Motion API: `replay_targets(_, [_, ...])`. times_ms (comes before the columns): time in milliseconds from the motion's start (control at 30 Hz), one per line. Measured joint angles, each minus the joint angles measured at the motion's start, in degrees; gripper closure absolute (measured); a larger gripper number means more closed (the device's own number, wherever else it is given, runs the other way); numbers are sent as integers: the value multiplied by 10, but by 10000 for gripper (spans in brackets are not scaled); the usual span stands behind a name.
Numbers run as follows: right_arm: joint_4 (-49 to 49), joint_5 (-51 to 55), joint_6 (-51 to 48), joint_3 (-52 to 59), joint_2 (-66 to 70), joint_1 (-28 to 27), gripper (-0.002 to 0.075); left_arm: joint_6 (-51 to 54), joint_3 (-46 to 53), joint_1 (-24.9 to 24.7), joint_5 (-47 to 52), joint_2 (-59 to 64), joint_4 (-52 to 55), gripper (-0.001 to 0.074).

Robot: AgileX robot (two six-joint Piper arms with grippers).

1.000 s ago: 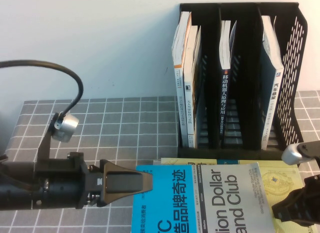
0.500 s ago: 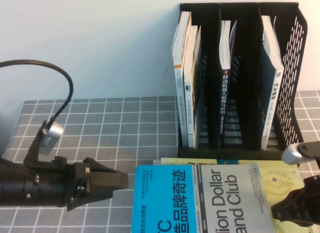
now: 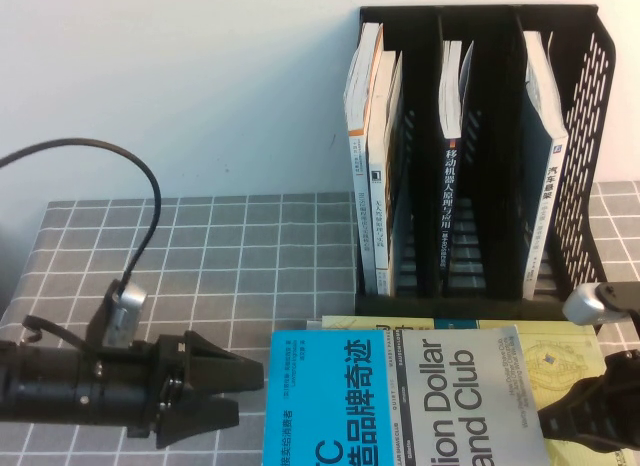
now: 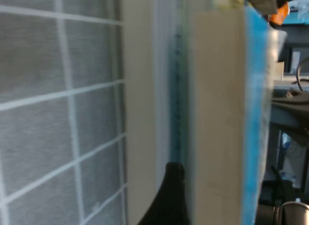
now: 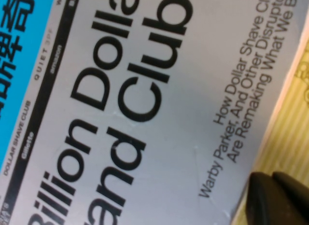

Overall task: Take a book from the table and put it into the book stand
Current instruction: Push book with right arm

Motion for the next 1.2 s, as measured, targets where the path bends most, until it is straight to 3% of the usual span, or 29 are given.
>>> replay_targets(733, [68,19,-11,0,12,1,729,30,-5,-54,-1,45,-44,120])
replay_targets(967, [115,-7,-22,-5,51,47,729,30,-5,-54,-2,45,-32,120])
replay_targets(1200, [122,-23,-24,-5,56,57,729,30,-5,-54,-3,45,-28,120])
